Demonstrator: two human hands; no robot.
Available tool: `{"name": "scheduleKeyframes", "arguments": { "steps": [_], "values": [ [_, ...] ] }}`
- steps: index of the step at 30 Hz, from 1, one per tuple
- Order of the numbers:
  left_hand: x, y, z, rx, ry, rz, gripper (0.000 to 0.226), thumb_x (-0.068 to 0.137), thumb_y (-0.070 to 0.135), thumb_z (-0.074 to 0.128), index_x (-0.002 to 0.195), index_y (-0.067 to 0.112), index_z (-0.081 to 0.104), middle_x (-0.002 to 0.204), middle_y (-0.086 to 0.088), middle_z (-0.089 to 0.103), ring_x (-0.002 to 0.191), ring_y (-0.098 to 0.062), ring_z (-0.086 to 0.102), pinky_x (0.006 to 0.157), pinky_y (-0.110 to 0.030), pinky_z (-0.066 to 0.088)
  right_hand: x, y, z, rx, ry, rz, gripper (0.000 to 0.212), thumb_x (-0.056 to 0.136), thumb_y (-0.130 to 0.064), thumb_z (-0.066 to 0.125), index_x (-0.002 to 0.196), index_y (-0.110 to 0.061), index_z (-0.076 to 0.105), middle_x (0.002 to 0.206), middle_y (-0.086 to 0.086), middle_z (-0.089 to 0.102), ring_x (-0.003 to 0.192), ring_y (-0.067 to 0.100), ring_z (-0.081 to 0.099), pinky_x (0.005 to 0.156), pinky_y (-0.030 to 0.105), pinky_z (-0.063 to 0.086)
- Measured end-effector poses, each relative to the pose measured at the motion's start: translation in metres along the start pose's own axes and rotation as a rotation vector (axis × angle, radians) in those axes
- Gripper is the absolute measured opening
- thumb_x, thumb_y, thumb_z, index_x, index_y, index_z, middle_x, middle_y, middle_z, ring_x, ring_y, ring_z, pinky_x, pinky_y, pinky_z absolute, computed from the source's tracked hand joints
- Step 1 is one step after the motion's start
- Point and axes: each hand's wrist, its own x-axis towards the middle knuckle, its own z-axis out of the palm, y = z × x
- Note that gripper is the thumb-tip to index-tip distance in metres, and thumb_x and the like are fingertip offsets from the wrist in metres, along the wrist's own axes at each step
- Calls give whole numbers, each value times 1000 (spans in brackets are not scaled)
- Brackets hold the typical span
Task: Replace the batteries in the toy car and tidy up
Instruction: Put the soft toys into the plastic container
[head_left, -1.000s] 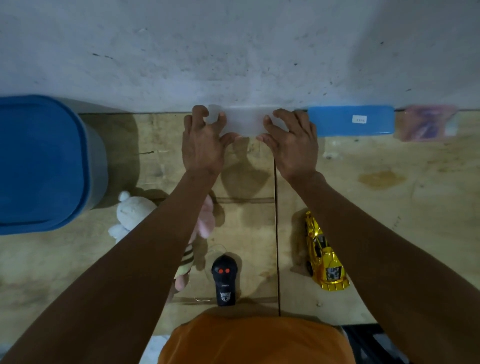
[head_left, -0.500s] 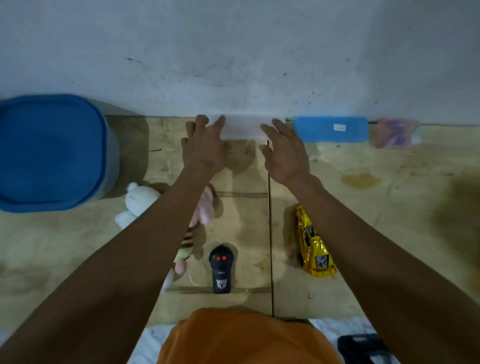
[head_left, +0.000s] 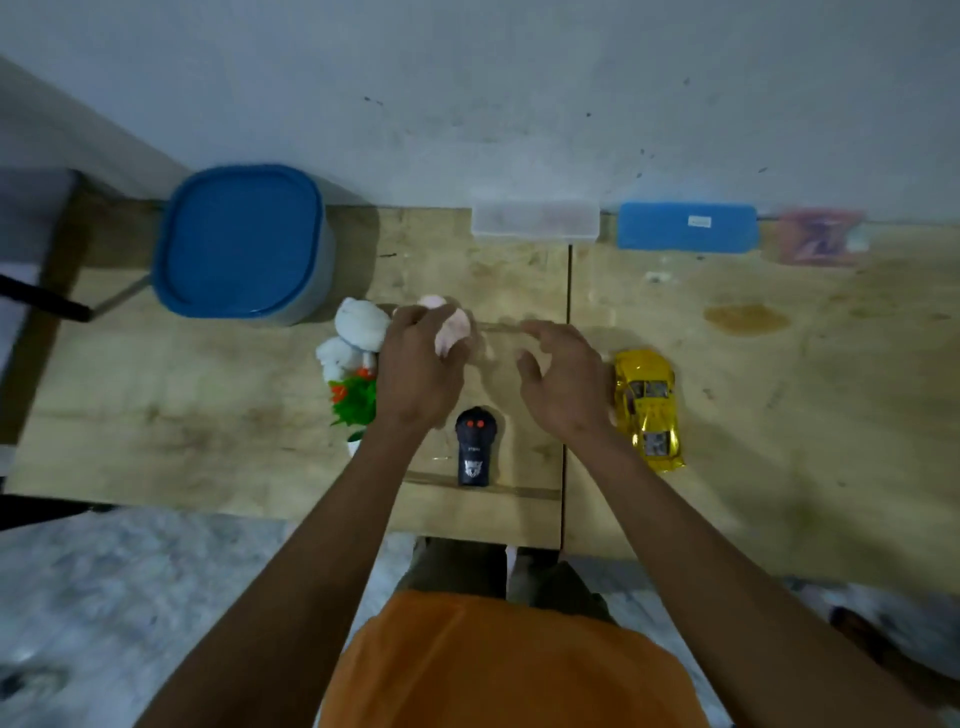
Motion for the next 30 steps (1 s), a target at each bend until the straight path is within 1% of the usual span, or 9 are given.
{"name": "scheduleKeyframes", "arguments": {
  "steps": [4,7,9,11,14,20,23,26,30],
  "values": [
    [-49,-20,-18,-27,59,-64,29,87,26,61,110,12,72,101,-13,67,97,-31,63,77,-34,51,-39,-20,20,70,-110,-16,34,93,-10,62,126,-14,65,123,10,64,109,26,63,93,37,52],
    [-65,-35,-38,3,163,-102,20,90,18,67,109,13,74,101,-13,69,97,-30,61,76,-26,40,-49,-44,31,95,-142,-69,28,90,-5,62,118,-8,68,110,14,68,99,27,65,87,42,54],
    [-70,-49,-53,8,222,-127,17,89,12,72,105,6,74,99,-18,70,97,-36,63,78,-27,40,-50,-64,41,115,-125,-133,31,85,-5,63,115,-7,69,106,16,69,96,28,65,83,39,55],
    [-69,-72,-68,14,252,-153,24,85,7,76,108,2,73,101,-21,70,94,-38,64,80,-32,45,-40,-79,60,77,-117,-191,32,85,-3,60,114,-13,68,113,10,67,103,25,62,87,36,53],
    [-53,-113,-96,-12,240,-280,42,88,19,76,126,7,67,117,-19,64,104,-33,63,90,-36,47,-15,-104,93,44,-136,-124,28,92,-9,60,118,-17,68,119,2,65,110,18,57,93,35,51],
    [5,-197,-162,7,250,-344,55,92,30,70,140,9,54,136,-20,52,125,-36,52,102,-46,46,31,-174,158,84,-80,-3,37,96,-16,61,133,-12,59,129,9,64,115,26,62,96,34,50],
    [50,-239,-188,35,203,-358,64,93,40,66,145,10,44,139,-21,47,127,-39,45,100,-52,46,63,-205,189,34,-53,36,41,98,-16,59,139,-10,52,134,13,59,124,31,55,94,29,42],
    [88,-271,-201,20,142,-336,71,90,48,66,143,8,40,135,-21,48,124,-41,42,95,-53,44,88,-223,214,20,-14,99,50,99,-17,57,147,-12,42,140,14,53,128,32,50,98,32,41],
    [118,-291,-203,-102,34,-374,92,83,50,75,148,3,31,143,-21,43,129,-44,42,100,-57,45,98,-230,238,92,-27,255,58,100,-19,55,153,-18,30,149,6,45,133,28,47,107,38,42]
  ]
}}
